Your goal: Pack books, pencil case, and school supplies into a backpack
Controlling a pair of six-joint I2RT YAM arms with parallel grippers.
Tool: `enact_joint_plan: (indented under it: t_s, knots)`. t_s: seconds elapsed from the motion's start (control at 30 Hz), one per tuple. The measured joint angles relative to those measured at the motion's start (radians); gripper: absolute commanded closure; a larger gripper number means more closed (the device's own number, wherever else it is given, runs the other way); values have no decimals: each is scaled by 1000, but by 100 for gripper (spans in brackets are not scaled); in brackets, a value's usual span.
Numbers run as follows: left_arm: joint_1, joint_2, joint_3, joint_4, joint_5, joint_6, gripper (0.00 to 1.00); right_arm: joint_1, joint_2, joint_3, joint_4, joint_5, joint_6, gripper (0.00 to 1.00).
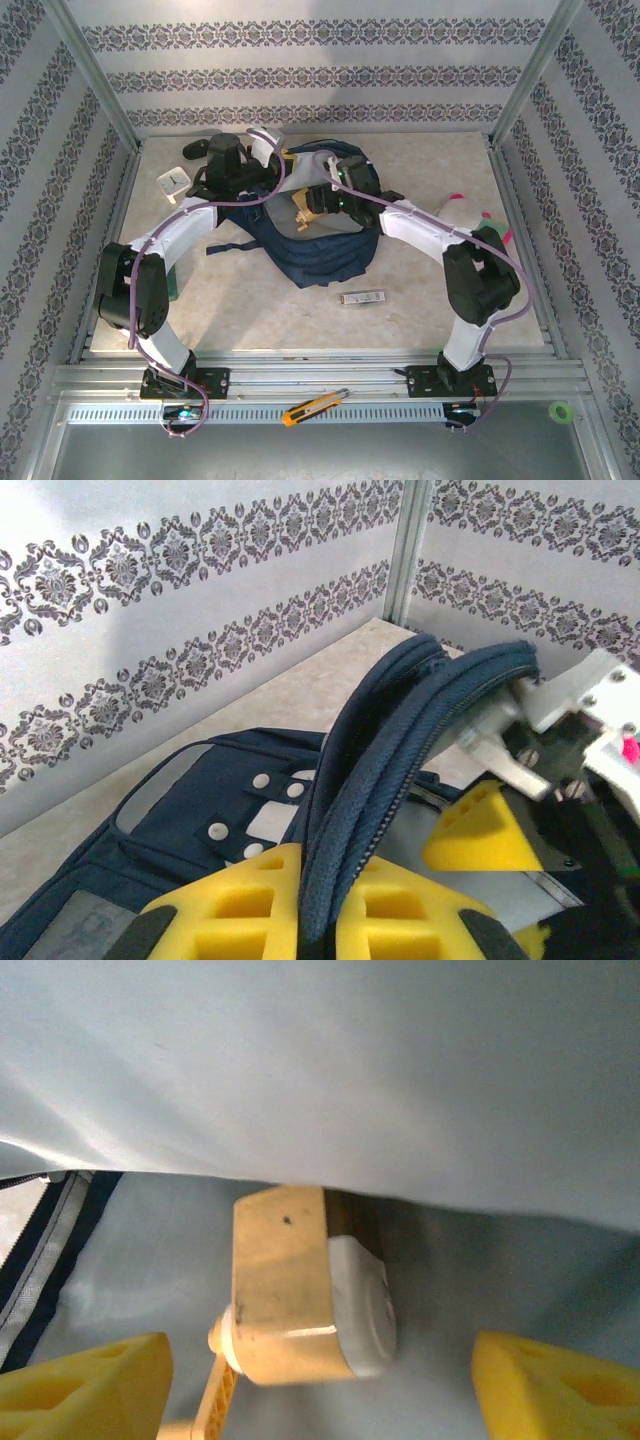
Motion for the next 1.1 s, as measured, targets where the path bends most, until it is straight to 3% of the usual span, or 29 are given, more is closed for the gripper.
enact_joint_plan:
  t_s: [0.23,0.57,0.87,1.03,1.1]
  knots:
    - [0,-7,-14,8,7,0,100,3,-68,-150,60,-21,233,34]
    - [1,-8,-25,34,20,-27,100,37,75,-171,275,45,483,42]
    - [6,-8,-25,49,35,-49,100,59,216,-79,396,57,528,56]
    - [6,-8,-25,51,35,-52,100,93,274,-20,451,39,528,55]
    - [6,-10,-28,52,35,-51,100,100,276,-19,460,28,528,47]
